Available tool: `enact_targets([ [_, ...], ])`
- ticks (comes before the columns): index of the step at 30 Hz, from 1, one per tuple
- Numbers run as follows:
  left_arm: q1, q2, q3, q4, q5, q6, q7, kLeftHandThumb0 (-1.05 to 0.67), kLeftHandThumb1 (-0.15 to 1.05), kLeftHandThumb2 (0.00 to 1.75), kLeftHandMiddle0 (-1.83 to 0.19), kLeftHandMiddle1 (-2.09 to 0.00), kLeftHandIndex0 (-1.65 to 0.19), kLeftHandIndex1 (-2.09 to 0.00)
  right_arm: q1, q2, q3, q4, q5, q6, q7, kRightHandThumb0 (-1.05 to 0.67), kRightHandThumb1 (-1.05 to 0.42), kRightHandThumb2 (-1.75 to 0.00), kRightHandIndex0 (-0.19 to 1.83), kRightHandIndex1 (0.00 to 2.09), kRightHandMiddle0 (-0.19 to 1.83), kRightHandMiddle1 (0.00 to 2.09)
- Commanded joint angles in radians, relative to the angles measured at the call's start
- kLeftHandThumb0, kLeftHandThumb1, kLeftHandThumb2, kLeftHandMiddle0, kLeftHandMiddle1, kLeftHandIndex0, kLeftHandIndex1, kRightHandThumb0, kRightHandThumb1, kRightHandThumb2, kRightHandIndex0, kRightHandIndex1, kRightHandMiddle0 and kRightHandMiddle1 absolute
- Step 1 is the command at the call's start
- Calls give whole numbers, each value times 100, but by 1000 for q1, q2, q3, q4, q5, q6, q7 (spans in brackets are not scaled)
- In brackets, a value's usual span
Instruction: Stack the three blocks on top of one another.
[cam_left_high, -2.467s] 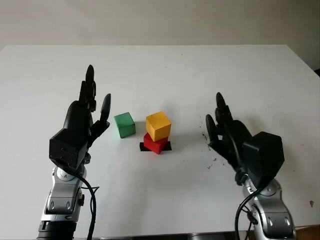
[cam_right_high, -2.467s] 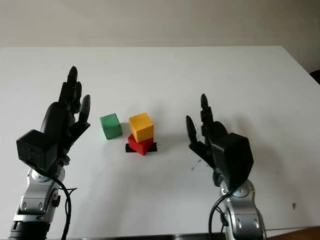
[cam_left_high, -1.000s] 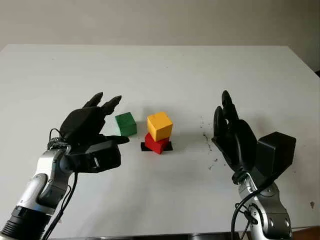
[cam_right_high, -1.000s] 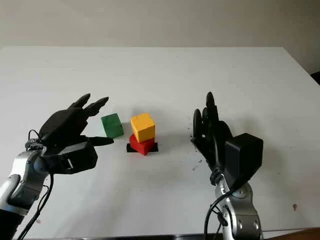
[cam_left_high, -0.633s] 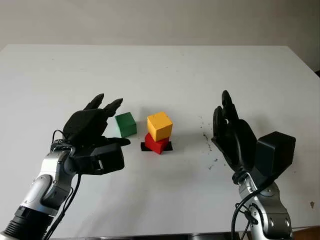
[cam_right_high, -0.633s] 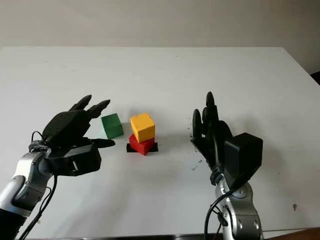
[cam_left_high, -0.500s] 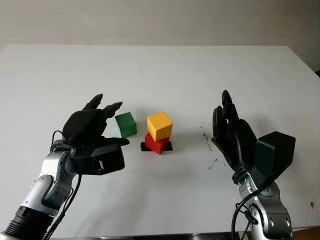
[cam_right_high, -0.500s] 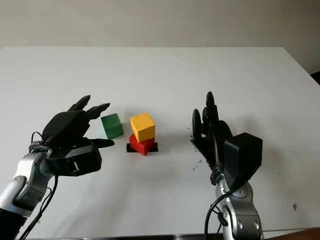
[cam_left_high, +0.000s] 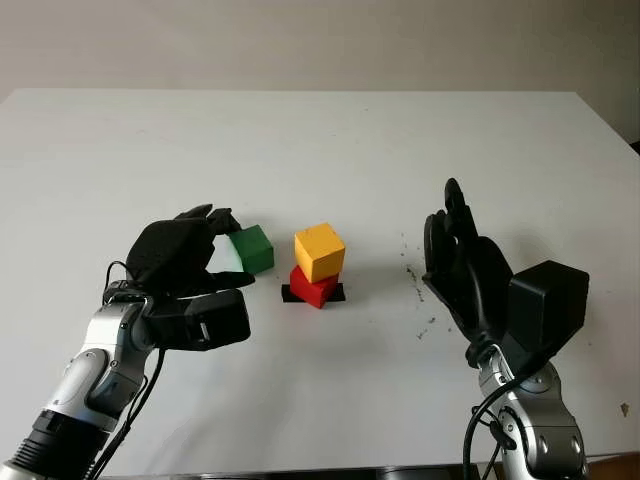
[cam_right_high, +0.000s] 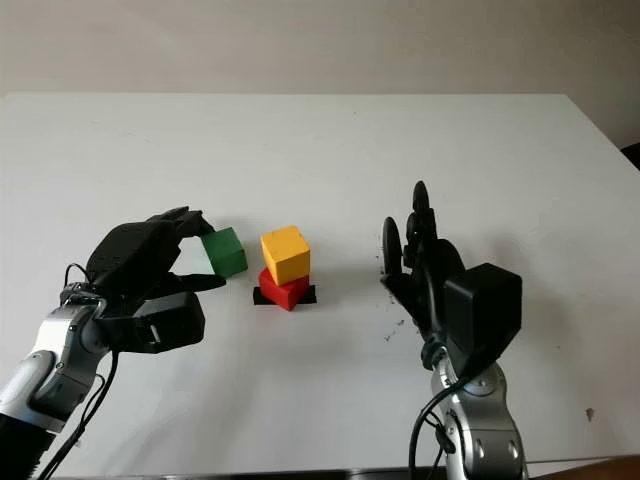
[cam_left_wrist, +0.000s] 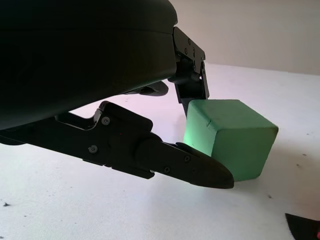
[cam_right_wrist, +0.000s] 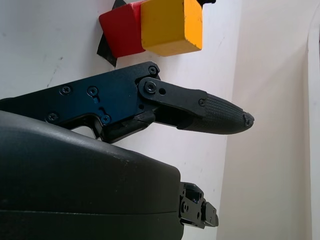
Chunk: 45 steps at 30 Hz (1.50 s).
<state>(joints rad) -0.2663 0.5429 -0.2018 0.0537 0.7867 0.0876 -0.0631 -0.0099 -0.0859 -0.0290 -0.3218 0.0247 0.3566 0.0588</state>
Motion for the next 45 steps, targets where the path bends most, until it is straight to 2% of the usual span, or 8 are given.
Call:
enact_targets([
  [1, -16, -9, 1, 9, -10, -9, 13, -62, 105, 8, -36, -7, -18, -141, -11, -5, 1, -4, -6, -3, -4, -71, -105, -65, -19, 0, -19, 0],
  [12, -2, -32, 5, 0, -30, -12, 57, -78, 105, 15, -37, -6, -14, -141, -7, -3, -9, -7, 3, -11, -5, -69, -105, -64, -19, 0, -19, 0],
  [16, 0, -38, 3, 0, -29, -13, 65, -78, 105, 17, -38, -6, -14, -140, -6, -6, -11, -2, 3, -25, -2, -68, -105, -64, -19, 0, -19, 0],
  [19, 5, -47, 7, 10, -42, -31, 88, -63, 105, 16, -39, -7, -15, -137, -6, -5, -12, 5, 1, -39, -4, -67, -105, -65, -19, 0, -19, 0],
  [21, 7, -49, 10, 20, -57, -54, 109, -51, 105, 22, -40, -7, -15, -136, -6, -2, -14, 9, 3, -47, -5, -67, -105, -65, -19, 0, -19, 0],
  [25, 14, -61, 31, 37, -115, -100, 139, -40, 105, 28, -42, -8, -12, -137, -3, -5, -13, 9, 1, -50, -4, -66, -105, -63, -19, 0, -19, 0],
  [33, 25, -81, 69, 43, -201, -146, 160, -36, 105, 29, -44, -8, -6, -151, -4, -4, -12, 13, -1, -52, -4, -64, -105, -60, -19, 0, -19, 1],
  [45, 17, -62, 114, 29, -267, -219, 152, -36, 105, 29, -42, -6, -2, -167, -2, -2, -8, -3, 0, -10, -7, -66, -105, -57, -19, 0, -18, 4],
])
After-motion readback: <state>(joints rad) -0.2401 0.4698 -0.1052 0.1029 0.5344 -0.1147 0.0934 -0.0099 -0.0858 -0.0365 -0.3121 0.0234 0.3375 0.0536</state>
